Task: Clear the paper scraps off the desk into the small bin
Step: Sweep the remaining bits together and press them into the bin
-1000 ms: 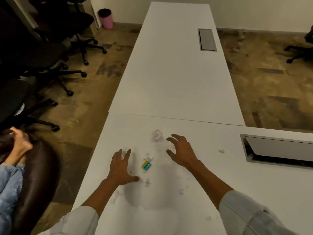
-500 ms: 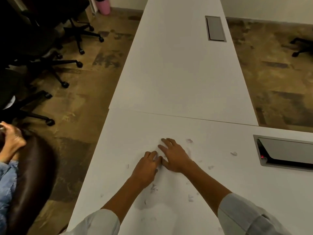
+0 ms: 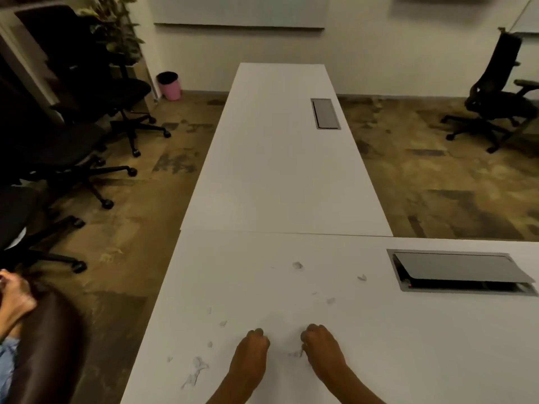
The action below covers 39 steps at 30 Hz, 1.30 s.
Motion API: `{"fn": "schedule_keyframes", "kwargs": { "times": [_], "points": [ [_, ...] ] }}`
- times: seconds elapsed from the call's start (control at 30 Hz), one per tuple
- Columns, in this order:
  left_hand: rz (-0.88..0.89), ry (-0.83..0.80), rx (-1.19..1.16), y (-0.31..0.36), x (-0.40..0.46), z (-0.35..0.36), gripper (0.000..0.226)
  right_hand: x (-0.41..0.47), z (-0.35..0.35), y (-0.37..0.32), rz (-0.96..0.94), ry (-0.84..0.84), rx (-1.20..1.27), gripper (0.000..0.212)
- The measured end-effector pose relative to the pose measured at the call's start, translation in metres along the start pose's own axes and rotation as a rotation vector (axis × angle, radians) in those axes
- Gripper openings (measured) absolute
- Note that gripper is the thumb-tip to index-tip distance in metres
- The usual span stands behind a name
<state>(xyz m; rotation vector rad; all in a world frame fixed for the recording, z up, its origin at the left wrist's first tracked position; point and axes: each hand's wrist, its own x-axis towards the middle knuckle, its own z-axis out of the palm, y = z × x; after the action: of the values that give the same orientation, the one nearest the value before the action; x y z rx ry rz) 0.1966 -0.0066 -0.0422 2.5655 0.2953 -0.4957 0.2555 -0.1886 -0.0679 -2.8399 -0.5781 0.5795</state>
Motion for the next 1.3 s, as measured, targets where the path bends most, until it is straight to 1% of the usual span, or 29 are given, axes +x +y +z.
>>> {"fn": "schedule_keyframes", "kwargs": {
  "times": [0.07,0.2,0.27,0.4,0.47,0.53,0.63,0.8,0.87,1.0,1.1,1.17,1.3],
  "points": [
    [0.047,0.025,-0.015,0.014,-0.007,0.001,0.032,-0.016,-0.004,0.013,0.059,0.034,0.091,0.019],
    [0.129,0.052,-0.008,0.052,-0.016,0.000,0.027,-0.049,-0.022,0.041,0.135,0.105,0.240,0.023],
    [0.193,0.078,0.000,0.075,-0.019,0.002,0.028,-0.067,-0.035,0.056,0.173,0.159,0.335,0.020],
    [0.305,0.056,-0.029,0.132,-0.025,0.012,0.023,-0.108,-0.063,0.094,0.261,0.289,0.565,0.009],
    [0.332,0.044,-0.052,0.166,-0.030,0.023,0.024,-0.133,-0.071,0.116,0.321,0.354,0.651,0.009],
    [0.363,0.021,-0.084,0.202,-0.036,0.039,0.025,-0.159,-0.075,0.138,0.388,0.401,0.676,0.008],
    [0.420,-0.050,-0.130,0.256,-0.049,0.065,0.024,-0.201,-0.080,0.176,0.479,0.477,0.722,0.014],
    [0.478,-0.173,-0.215,0.330,-0.074,0.109,0.018,-0.266,-0.083,0.232,0.608,0.609,0.766,0.012],
    [0.484,-0.208,-0.243,0.352,-0.082,0.124,0.018,-0.284,-0.083,0.249,0.642,0.611,0.750,0.013],
    [0.504,-0.246,-0.277,0.384,-0.095,0.149,0.018,-0.303,-0.083,0.268,0.687,0.527,0.660,0.028],
    [0.526,-0.292,-0.254,0.394,-0.099,0.161,0.023,-0.308,-0.083,0.272,0.684,0.451,0.593,0.025],
    [0.526,-0.327,-0.236,0.395,-0.098,0.165,0.036,-0.309,-0.082,0.274,0.675,0.400,0.589,0.032],
    [0.541,-0.396,-0.239,0.390,-0.091,0.163,0.069,-0.311,-0.083,0.280,0.622,0.349,0.645,0.064]
  ]
}}
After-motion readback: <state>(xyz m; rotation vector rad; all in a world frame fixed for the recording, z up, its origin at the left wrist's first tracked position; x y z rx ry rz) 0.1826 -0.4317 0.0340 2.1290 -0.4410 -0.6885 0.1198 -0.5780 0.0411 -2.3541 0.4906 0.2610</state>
